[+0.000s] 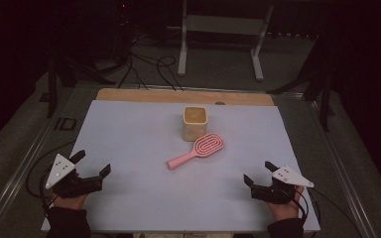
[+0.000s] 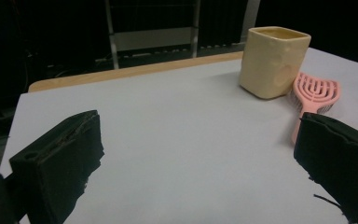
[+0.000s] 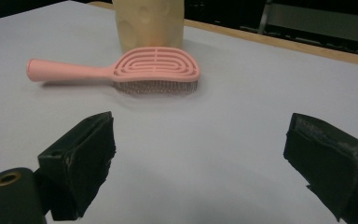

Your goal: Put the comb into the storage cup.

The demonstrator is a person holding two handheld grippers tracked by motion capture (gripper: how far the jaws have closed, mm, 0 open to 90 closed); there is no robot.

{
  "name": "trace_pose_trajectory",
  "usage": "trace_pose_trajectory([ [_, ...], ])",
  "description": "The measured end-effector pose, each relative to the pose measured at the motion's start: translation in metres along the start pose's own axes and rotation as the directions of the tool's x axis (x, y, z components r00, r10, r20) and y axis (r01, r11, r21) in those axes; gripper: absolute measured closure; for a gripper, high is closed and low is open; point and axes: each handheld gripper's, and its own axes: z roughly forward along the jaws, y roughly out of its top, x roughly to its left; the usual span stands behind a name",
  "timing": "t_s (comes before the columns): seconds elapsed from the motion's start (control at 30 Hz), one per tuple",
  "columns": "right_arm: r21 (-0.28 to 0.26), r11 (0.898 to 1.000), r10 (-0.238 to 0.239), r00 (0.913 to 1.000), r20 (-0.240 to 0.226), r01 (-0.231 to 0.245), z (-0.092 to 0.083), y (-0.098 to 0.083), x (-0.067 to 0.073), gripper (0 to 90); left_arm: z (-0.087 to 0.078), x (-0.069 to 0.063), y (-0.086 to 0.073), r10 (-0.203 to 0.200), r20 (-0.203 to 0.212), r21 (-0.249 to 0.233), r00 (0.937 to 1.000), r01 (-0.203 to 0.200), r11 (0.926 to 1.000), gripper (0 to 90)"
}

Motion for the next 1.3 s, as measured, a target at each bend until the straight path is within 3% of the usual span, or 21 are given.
trace_pose_trajectory([
  [0.5,0.009,1.0,0.002,1.0,0.0,-0.002,0.004,-0.002,0.0,8.6,0.005,-0.003,-0.003,0.002,-0.001,0.017,1.0,-0.002,0.9999,2.0],
  [1.3,0.01,1.0,0.011,0.9999,-0.009,-0.011,0.008,-0.004,0.002,8.6,0.019,-0.016,0.0,0.034,0.049,0.054,0.9982,-0.036,0.9979,2.2],
])
